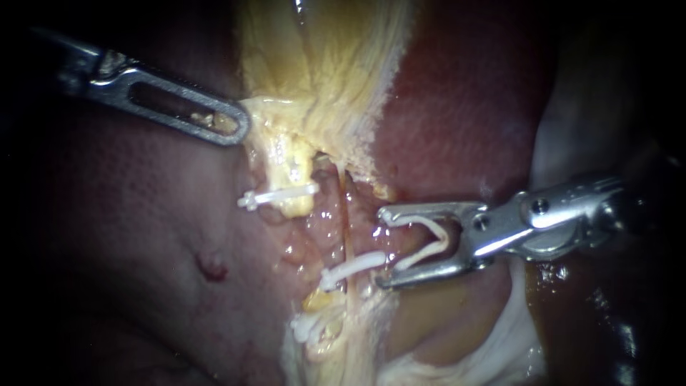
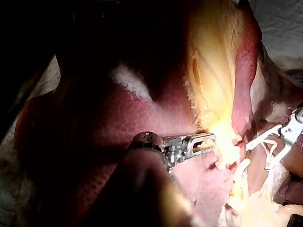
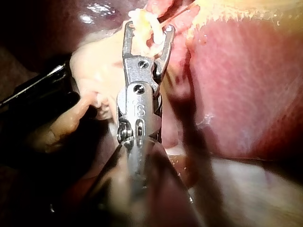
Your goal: Clipping second clip right tube
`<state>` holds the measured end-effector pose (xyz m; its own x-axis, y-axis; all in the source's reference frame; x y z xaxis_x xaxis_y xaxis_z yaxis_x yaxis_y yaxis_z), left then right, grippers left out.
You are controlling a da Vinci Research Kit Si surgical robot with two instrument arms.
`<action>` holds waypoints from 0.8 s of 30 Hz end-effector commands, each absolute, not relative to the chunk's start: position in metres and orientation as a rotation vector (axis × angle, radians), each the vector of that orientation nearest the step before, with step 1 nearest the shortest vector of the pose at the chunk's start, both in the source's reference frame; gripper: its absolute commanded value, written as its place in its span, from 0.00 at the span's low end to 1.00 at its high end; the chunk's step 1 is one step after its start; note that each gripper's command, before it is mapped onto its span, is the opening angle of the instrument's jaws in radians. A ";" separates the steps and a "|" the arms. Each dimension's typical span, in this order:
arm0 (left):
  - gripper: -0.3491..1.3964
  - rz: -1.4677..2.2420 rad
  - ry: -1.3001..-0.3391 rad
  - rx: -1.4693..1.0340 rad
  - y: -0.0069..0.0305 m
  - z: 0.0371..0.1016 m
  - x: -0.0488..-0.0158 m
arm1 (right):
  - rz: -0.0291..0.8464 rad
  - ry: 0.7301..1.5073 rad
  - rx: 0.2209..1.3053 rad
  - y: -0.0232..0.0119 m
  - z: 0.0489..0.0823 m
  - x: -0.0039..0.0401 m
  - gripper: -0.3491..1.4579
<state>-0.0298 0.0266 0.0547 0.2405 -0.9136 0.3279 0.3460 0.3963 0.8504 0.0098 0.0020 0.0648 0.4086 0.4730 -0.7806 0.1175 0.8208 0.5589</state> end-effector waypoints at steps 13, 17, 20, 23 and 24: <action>0.00 -0.975 -0.955 0.727 0.0266 0.0548 -0.0300 | 0.294 1.119 0.678 0.0016 0.0703 0.0110 0.47; 0.00 -0.975 -0.955 0.727 0.0265 0.0548 -0.0300 | 0.298 1.117 0.682 0.0016 0.0707 0.0113 0.47; 0.00 -0.975 -0.955 0.727 0.0266 0.0548 -0.0300 | 0.295 1.117 0.687 0.0017 0.0707 0.0117 0.47; 0.00 -0.975 -0.955 0.727 0.0266 0.0548 -0.0300 | 0.295 1.123 0.697 0.0016 0.0708 0.0121 0.47; 0.00 -0.975 -0.955 0.727 0.0265 0.0548 -0.0301 | 0.298 1.127 0.702 0.0016 0.0708 0.0122 0.47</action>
<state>-0.0301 0.0266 0.0548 0.2395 -0.9136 0.3286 0.3473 0.3967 0.8497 0.0124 0.0016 0.0709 0.4187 0.5506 -0.7222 0.1310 0.7503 0.6480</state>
